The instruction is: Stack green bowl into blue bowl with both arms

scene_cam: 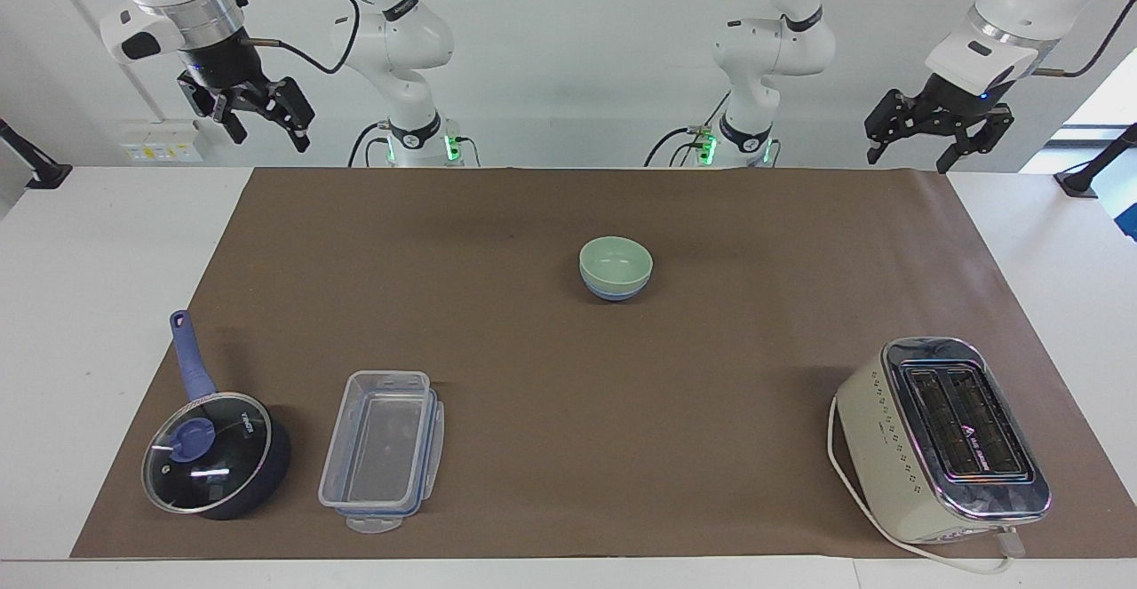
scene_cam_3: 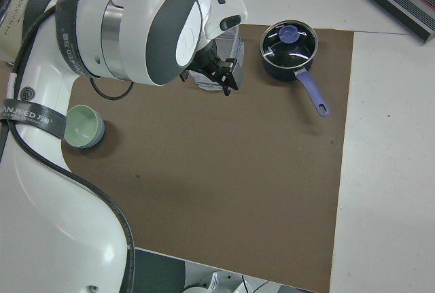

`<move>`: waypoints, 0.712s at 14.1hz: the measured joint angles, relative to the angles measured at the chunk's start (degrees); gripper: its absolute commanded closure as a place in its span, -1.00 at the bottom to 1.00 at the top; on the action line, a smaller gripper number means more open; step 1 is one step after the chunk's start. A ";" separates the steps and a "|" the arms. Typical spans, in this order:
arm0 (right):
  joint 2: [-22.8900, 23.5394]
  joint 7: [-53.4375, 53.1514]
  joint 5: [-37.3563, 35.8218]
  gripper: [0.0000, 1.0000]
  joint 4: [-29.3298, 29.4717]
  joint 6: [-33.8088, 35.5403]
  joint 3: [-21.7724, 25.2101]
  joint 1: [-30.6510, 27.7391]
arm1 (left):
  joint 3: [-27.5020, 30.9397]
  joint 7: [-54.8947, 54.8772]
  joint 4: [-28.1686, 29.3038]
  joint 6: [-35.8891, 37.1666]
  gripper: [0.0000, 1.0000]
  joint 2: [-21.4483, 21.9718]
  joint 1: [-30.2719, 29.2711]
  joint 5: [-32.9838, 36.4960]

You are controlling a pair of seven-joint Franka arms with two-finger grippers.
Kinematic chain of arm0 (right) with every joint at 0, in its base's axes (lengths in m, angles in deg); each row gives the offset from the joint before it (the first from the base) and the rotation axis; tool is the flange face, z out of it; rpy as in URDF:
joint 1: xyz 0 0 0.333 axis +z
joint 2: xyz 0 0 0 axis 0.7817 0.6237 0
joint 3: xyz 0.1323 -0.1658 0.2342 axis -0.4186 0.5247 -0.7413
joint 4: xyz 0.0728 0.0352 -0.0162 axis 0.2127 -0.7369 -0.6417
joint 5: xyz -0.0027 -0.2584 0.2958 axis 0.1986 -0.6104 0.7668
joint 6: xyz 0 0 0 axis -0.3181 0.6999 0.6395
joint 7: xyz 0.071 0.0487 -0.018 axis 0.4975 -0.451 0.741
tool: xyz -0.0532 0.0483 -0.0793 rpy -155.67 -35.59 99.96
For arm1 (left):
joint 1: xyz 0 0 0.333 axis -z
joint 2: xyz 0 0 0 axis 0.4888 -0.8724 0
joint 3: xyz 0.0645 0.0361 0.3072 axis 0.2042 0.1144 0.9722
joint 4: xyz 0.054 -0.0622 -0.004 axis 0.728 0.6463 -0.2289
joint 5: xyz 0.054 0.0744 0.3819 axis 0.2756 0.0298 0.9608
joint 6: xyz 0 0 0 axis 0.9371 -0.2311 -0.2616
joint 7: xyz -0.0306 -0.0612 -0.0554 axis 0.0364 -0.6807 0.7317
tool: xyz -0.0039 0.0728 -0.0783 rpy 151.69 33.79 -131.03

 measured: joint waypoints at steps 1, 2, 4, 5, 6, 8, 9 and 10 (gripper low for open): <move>0.00 0.21 -0.74 -1.00 0.00 -0.01 0.01 0.28 | 0.00 0.00 0.00 0.00 -1.00 0.00 0.00 0.00; 0.00 1.07 -2.02 -1.00 0.00 -0.22 0.03 0.66 | 0.00 0.00 0.00 0.00 -1.00 0.00 0.00 0.00; 0.00 1.99 -3.18 -1.00 0.00 -1.18 0.06 1.49 | 0.00 0.00 0.00 0.00 -1.00 0.00 0.00 0.00; 0.01 1.99 -3.30 -1.00 0.00 -1.19 0.06 1.72 | 0.00 0.00 0.00 0.00 -1.00 0.00 0.00 0.00; 0.01 1.99 -3.30 -1.00 0.00 -1.19 0.08 1.75 | 0.00 0.00 0.00 0.00 -1.00 0.00 0.00 0.00; 0.01 1.99 -3.29 -1.00 0.00 -0.97 0.23 1.72 | 0.00 0.00 0.00 0.00 -1.00 0.00 0.00 0.00; 0.01 1.99 -3.14 -1.00 0.00 -0.80 0.30 1.72 | 0.00 0.00 0.00 0.00 -1.00 0.00 0.00 0.00; 0.01 1.99 -2.99 -1.00 0.00 -0.77 0.35 1.71 | 0.00 0.00 0.00 0.00 -1.00 0.00 0.00 0.00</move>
